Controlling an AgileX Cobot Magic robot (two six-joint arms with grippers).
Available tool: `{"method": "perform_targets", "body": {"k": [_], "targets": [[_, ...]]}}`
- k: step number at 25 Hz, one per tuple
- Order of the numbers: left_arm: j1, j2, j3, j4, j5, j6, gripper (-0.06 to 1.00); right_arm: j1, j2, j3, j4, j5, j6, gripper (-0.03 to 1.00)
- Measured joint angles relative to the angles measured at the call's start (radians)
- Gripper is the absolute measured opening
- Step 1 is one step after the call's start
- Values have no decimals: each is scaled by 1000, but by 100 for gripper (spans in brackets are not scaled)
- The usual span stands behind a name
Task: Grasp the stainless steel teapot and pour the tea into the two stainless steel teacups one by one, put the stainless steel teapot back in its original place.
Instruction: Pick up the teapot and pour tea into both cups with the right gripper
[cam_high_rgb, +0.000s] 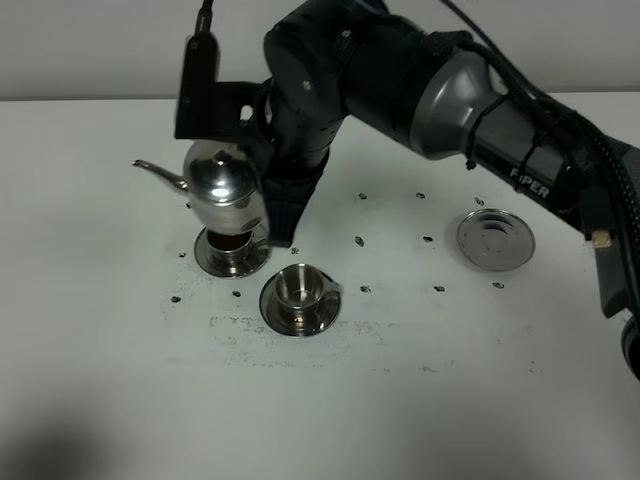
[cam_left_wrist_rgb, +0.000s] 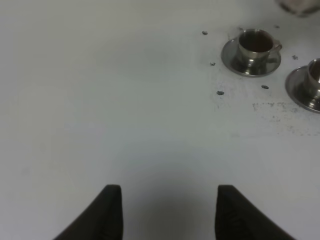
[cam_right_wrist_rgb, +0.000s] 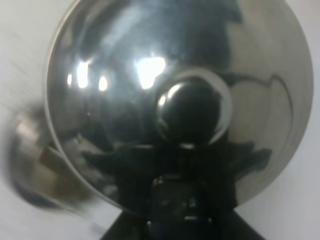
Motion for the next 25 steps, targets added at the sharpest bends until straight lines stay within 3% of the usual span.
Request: {"method": "perform_targets", "body": {"k": [7, 12, 25], "targets": [[0, 0, 0, 0, 0, 0, 42, 99, 44, 0, 164, 18, 271, 21], [0, 0, 0, 0, 0, 0, 42, 106, 114, 0, 159, 19, 408, 21], [0, 0, 0, 0, 0, 0, 42, 104, 202, 0, 140, -62, 462, 21]]}}
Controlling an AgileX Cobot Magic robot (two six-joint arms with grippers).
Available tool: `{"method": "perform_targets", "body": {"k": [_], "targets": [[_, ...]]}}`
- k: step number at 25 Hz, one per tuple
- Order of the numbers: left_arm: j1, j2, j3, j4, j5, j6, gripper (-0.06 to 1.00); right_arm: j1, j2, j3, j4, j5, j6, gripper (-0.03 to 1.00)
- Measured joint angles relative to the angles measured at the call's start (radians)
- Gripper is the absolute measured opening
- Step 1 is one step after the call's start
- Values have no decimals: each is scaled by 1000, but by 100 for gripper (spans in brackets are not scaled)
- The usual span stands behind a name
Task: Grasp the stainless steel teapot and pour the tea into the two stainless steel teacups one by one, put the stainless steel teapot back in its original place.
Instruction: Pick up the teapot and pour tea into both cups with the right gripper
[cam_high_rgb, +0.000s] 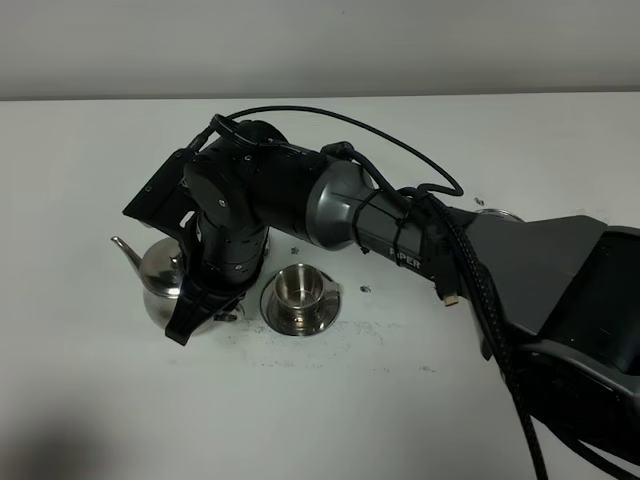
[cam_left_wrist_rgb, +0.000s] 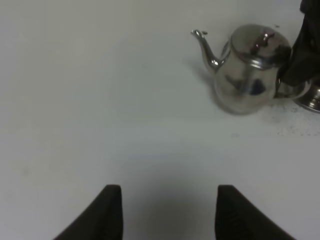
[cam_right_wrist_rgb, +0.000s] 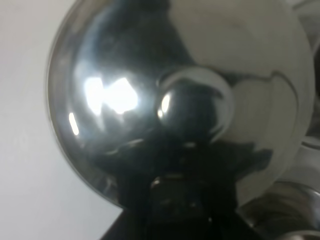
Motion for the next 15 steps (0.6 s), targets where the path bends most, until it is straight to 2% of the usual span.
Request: {"method": "perform_targets", "body": {"k": [11, 15], "targets": [[0, 0, 0, 0, 0, 0, 42, 4, 18, 0, -28, -19, 3, 21], [0, 0, 0, 0, 0, 0, 42, 4, -7, 0, -28, 42, -17, 21]]}}
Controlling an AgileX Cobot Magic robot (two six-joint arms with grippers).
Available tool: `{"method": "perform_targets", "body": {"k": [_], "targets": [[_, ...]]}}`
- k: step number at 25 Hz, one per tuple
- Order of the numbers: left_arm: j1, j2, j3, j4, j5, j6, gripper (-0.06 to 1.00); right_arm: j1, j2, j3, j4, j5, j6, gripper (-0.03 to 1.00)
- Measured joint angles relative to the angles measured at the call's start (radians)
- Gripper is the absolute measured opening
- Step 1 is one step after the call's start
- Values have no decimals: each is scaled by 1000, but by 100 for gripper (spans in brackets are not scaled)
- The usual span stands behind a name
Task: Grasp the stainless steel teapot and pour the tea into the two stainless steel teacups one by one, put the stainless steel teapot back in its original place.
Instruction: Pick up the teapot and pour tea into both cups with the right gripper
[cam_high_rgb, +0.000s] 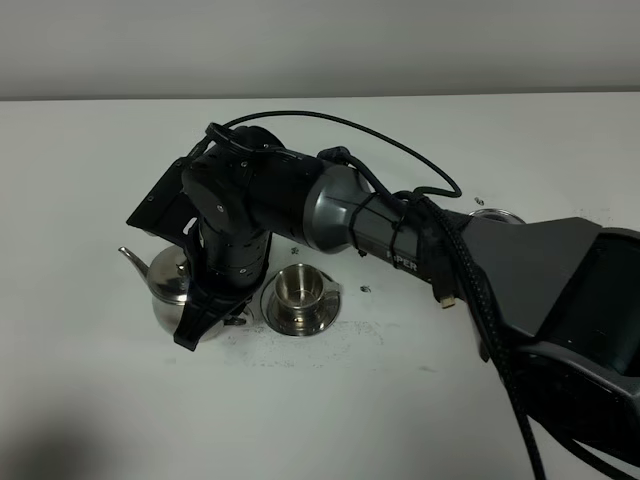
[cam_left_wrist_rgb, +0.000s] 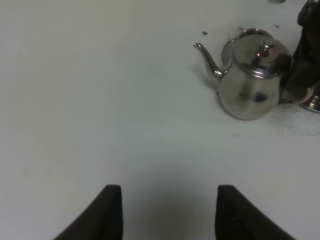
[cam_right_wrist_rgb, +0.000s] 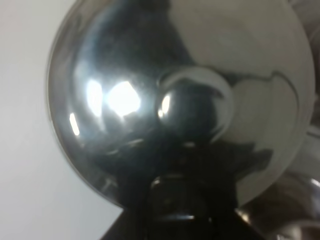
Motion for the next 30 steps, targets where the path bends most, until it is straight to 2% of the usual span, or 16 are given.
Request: {"method": "perform_targets", "body": {"k": [4, 7, 13, 16, 22, 30], "targets": [[0, 0, 0, 0, 0, 0, 42, 0, -78, 0, 3, 42, -18, 21], [0, 0, 0, 0, 0, 0, 42, -8, -156, 37, -5, 32, -26, 21], [0, 0, 0, 0, 0, 0, 42, -73, -312, 281, -7, -59, -85, 21], [0, 0, 0, 0, 0, 0, 42, -119, -386, 415, -15, -98, -160, 21], [0, 0, 0, 0, 0, 0, 42, -212, -471, 560, -26, -126, -433, 21], [0, 0, 0, 0, 0, 0, 42, -299, -475, 581, -50, -128, -820, 21]]}}
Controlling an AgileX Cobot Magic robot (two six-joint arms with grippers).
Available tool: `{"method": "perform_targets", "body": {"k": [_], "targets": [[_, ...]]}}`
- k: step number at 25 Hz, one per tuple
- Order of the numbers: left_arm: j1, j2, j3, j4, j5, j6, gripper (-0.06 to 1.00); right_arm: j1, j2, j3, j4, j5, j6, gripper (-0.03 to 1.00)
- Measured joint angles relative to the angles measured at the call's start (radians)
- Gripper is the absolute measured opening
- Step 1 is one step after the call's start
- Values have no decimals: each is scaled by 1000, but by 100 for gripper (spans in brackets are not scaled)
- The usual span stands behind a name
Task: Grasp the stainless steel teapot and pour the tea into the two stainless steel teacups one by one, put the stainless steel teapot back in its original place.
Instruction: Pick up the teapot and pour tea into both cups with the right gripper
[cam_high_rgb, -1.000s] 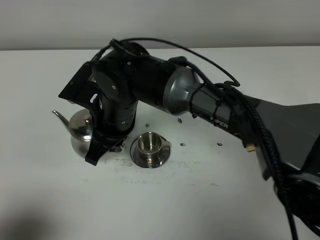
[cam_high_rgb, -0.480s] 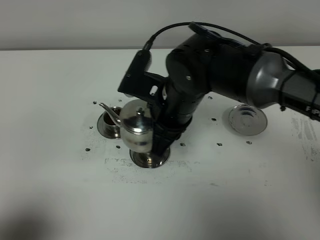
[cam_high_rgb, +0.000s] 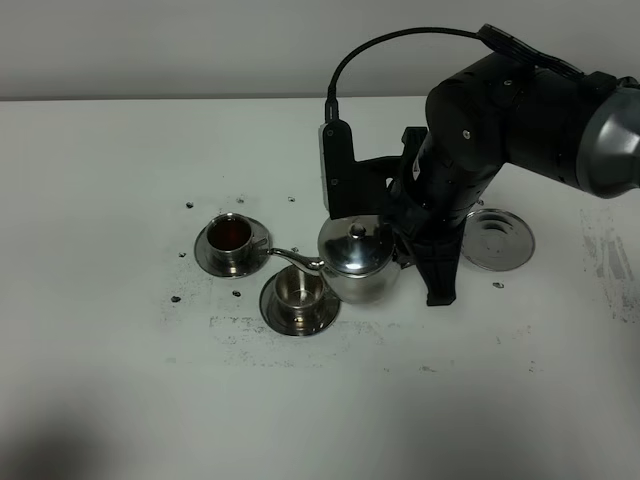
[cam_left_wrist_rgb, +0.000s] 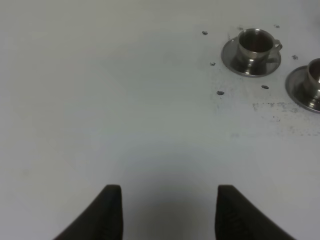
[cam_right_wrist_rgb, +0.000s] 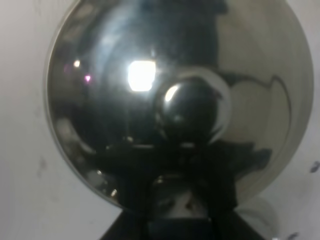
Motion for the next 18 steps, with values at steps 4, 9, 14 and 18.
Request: {"method": "perform_targets", "body": {"k": [4, 9, 14, 18], "targets": [[0, 0, 0, 0, 0, 0, 42, -10, 2, 2, -17, -8, -142, 21], [0, 0, 0, 0, 0, 0, 42, -23, 36, 2, -52, -76, -194, 21], [0, 0, 0, 0, 0, 0, 42, -37, 70, 2, -112, -133, -209, 21], [0, 0, 0, 0, 0, 0, 42, -38, 86, 2, -175, -142, -215, 21]]}}
